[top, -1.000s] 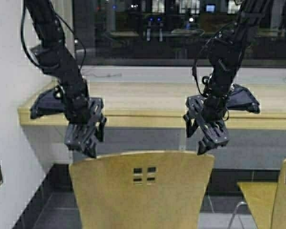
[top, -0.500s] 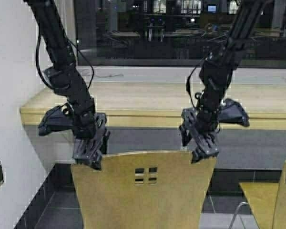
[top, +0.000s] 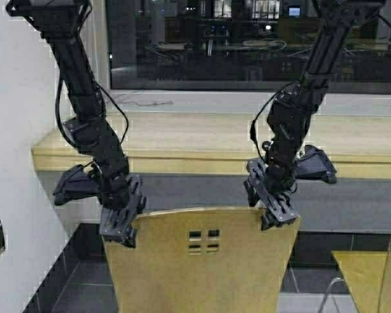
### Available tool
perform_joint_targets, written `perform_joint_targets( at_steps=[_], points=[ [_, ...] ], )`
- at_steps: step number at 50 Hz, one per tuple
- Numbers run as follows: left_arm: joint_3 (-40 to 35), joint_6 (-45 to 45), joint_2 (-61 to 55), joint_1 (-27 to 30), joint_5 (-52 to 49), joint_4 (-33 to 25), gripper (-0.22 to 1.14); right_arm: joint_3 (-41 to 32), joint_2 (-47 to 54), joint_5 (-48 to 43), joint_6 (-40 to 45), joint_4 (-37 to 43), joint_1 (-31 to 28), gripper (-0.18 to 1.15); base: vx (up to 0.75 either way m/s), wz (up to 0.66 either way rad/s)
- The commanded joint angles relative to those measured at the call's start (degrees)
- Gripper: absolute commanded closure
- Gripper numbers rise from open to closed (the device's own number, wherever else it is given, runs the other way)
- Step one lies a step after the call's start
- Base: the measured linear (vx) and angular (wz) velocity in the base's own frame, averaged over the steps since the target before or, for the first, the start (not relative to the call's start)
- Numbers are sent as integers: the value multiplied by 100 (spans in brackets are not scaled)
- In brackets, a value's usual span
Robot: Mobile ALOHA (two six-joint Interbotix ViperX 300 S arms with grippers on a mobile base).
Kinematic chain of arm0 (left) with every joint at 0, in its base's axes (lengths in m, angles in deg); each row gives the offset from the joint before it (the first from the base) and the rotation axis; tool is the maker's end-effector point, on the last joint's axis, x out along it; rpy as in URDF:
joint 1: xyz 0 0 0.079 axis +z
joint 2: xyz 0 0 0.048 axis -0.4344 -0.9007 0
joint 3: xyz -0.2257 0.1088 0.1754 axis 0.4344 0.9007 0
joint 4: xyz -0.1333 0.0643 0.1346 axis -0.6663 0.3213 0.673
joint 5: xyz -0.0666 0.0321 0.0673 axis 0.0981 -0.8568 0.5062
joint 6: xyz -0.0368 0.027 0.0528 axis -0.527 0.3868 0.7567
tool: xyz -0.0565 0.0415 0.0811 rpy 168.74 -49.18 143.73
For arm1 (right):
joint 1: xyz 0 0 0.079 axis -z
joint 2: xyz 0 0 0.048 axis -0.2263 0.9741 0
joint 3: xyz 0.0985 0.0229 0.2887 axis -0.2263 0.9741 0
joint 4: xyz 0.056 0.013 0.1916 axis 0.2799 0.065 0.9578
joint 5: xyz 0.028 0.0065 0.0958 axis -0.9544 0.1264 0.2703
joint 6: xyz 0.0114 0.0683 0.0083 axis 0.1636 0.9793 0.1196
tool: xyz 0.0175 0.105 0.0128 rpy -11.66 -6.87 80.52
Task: Push the chairs under the table
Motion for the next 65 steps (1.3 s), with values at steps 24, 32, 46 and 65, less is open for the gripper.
perform_joint_targets(
  at_steps=[24, 32, 46, 65],
  points=[
    [-246, 35, 105, 88, 9, -9, 52, -123, 18, 202, -9, 0, -79, 61, 1, 2],
    [-343, 44, 26, 97, 9, -9, 52, -149, 9, 246, -18, 0, -79, 61, 4, 3],
    [-352, 132, 26, 149, 0, 114, 52, -132, 114, 413, -26, 0, -149, 61, 8, 0],
    [-431, 246, -9, 211, -53, 141, 52, -35, 176, 413, -18, 9, -281, 61, 14, -4]
  ],
)
